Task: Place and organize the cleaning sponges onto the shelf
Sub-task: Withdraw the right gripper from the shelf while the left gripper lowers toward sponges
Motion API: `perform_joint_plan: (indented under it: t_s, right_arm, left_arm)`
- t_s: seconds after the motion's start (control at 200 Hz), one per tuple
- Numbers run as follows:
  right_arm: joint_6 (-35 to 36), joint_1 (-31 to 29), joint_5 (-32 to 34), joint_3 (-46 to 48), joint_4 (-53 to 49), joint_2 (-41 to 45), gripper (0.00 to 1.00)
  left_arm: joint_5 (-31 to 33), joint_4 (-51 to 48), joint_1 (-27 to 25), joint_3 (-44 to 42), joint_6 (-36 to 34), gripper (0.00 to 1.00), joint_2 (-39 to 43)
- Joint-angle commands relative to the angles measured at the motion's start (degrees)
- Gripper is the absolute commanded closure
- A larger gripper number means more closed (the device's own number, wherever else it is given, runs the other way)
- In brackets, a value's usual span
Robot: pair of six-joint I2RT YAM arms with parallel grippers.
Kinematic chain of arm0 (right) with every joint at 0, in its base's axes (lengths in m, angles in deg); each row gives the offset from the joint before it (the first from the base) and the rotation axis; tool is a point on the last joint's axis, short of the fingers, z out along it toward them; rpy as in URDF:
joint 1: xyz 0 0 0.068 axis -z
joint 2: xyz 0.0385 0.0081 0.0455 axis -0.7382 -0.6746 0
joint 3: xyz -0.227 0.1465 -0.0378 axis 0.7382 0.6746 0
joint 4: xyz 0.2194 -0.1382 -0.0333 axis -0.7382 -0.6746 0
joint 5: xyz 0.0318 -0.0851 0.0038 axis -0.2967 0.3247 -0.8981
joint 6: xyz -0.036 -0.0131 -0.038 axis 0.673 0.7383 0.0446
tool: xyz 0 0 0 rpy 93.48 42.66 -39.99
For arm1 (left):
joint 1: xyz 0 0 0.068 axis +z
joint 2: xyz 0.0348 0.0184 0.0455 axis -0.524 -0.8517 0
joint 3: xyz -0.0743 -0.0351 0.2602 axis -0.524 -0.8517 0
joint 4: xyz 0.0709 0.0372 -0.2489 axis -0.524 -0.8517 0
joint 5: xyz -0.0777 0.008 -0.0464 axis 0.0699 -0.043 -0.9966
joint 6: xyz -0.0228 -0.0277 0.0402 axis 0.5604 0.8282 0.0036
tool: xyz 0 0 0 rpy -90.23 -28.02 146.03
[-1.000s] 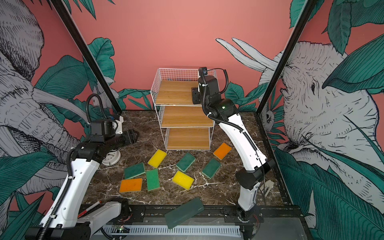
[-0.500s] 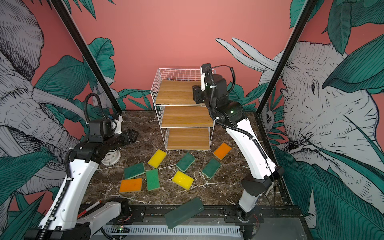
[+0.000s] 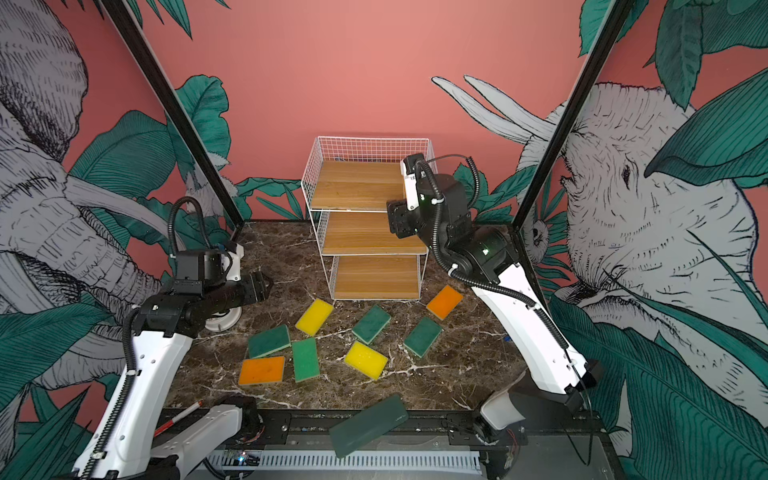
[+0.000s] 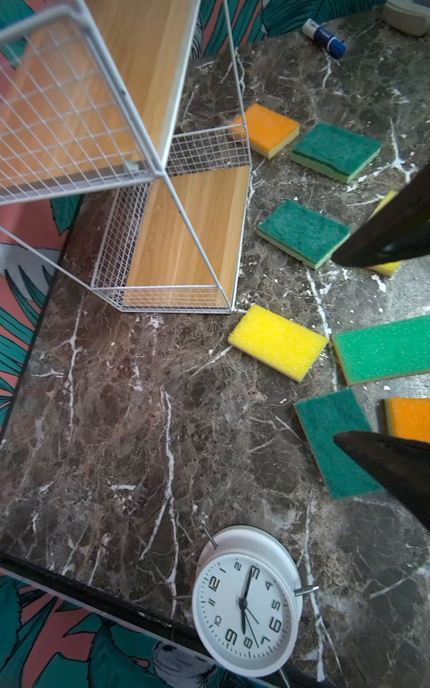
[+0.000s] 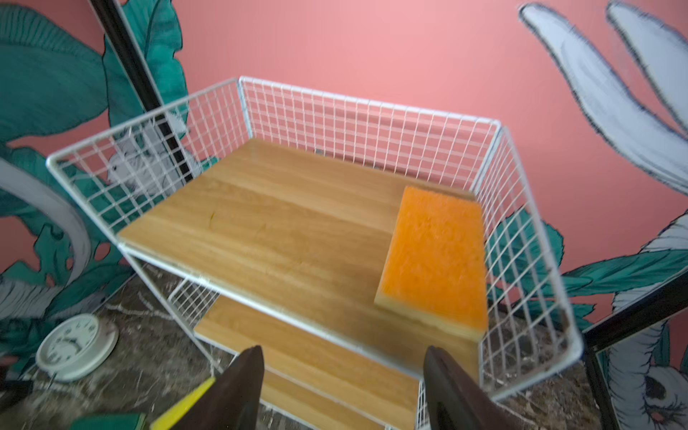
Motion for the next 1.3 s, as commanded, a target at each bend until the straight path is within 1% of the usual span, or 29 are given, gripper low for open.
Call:
perform_joint_plan:
  t_s: [0.0, 0.09, 0.13, 0.26, 0.335, 0.415, 0.495, 0.515, 0.615, 0.665, 0.705, 0.73, 0.755, 0.82, 0.935, 0.995, 1.08, 1.125, 1.205, 1.295]
  right_arm:
    - [-2.5, -2.5, -1.7, 4.9, -2.4, 3.6, 0.29]
    - [-4.1, -3.9, -2.0, 10.2, -2.5, 6.8, 0.28]
    - [-4.8, -4.2, -3.3, 12.9, -2.2, 8.4, 0.27]
    - [-7.5, -4.8, -5.5, 21.5, -1.4, 12.5, 0.25]
    - [-9.4, -4.8, -7.2, 26.7, -0.5, 14.5, 0.25]
    - [-11.7, -4.8, -11.7, 32.9, 1.7, 16.5, 0.24]
    - [-14.1, -4.8, -13.9, 38.1, 4.0, 17.8, 0.22]
    - [-14.5, -4.8, -13.9, 40.5, 4.2, 18.1, 0.21]
    - [-16.7, -4.7, -13.5, 45.7, 5.1, 18.8, 0.2]
    - [-17.7, -4.6, -14.5, 48.5, 6.9, 19.4, 0.16]
    - [-19.3, -4.4, -15.2, 51.0, 8.8, 20.0, 0.1]
    - [-20.6, -4.1, -15.6, 52.6, 10.3, 20.5, 0.03]
    - [-22.4, -3.8, -15.5, 54.4, 11.9, 20.9, 0.01]
    - [-27.8, -2.7, -14.9, 58.7, 16.1, 22.2, 0.01]
    - [-33.9, 0.0, -18.8, 65.5, 24.9, 24.4, 0.01]
    - [-36.6, 1.5, -19.8, 67.7, 26.3, 24.5, 0.01]
    - [-41.2, 3.7, -20.5, 69.8, 25.9, 24.0, 0.01]
    - [-42.4, 4.5, -21.5, 71.5, 27.0, 24.0, 0.01]
    - [-43.5, 5.5, -23.4, 75.4, 31.9, 24.7, 0.01]
    - [-44.8, 8.1, -27.6, 77.3, 34.0, 23.8, 0.01]
  left_arm:
    - [-1.3, -6.4, -0.9, 0.1, -1.7, 0.28, 1.2]
    - [4.2, -9.8, -2.4, -0.2, -0.2, 0.27, 1.7]
    - [5.2, -10.6, -2.6, -1.0, 0.9, 0.26, 1.9]
    - [2.1, -10.1, -4.1, -5.1, 4.5, 0.25, 2.5]
    - [3.5, -9.3, -7.1, -7.1, 6.3, 0.25, 2.5]
    - [4.3, -8.9, -9.3, -9.0, 8.0, 0.25, 1.7]
    - [2.0, -6.8, -9.6, -11.9, 9.9, 0.26, 2.0]
    - [1.5, -6.4, -9.5, -12.5, 10.4, 0.26, 2.1]
    - [-0.2, -5.8, -9.7, -15.3, 12.7, 0.26, 2.0]
    - [-1.2, -5.9, -9.7, -16.7, 14.0, 0.25, 1.9]
    - [-2.4, -5.5, -9.8, -18.0, 15.0, 0.24, 1.8]
    - [-3.0, -5.2, -9.9, -18.8, 15.6, 0.24, 1.7]
    - [-3.5, -5.1, -10.2, -19.5, 16.1, 0.23, 1.6]
    - [-3.3, -5.0, -11.3, -21.0, 17.3, 0.22, 1.4]
    - [-1.0, -5.2, -14.7, -22.9, 19.8, 0.21, 1.1]
    - [-0.3, -4.7, -16.9, -23.9, 21.5, 0.2, 0.7]
    - [0.4, -2.9, -20.8, -25.1, 24.0, 0.18, -0.8]
    - [-0.7, -1.1, -21.7, -26.2, 25.3, 0.18, -1.8]
    - [-2.4, 2.9, -22.0, -28.4, 27.6, 0.17, -2.2]
    - [-1.2, 2.7, -22.2, -28.6, 27.8, 0.16, -2.2]
